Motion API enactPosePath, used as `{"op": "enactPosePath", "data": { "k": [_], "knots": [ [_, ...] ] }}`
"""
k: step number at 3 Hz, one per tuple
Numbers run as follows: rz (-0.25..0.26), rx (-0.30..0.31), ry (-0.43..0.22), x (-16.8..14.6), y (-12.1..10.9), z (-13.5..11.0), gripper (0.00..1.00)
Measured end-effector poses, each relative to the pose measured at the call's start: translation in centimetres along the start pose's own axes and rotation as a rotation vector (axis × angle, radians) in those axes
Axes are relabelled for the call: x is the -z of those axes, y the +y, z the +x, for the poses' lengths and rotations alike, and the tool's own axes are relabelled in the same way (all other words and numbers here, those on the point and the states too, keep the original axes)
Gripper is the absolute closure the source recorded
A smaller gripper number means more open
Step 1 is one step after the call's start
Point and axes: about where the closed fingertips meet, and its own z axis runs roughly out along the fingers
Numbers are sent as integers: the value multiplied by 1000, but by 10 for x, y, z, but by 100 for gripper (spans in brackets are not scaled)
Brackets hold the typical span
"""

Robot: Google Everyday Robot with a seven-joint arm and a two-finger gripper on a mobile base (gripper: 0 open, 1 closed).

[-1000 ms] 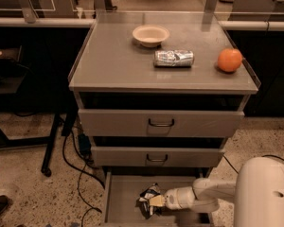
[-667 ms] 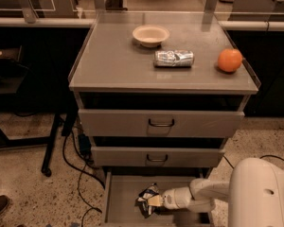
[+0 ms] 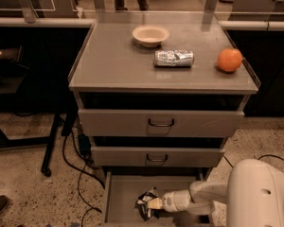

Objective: Place blue chip bag into bottom drawer

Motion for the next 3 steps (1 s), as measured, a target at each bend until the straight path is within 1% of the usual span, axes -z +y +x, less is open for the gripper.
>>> {"op": "enactPosePath", "data": {
  "k": [1,3],
  "knots": [
    [-6,-44,0,-11,-7,14,100],
    [-13,-62,18,-28,-10,20,100]
  ]
}}
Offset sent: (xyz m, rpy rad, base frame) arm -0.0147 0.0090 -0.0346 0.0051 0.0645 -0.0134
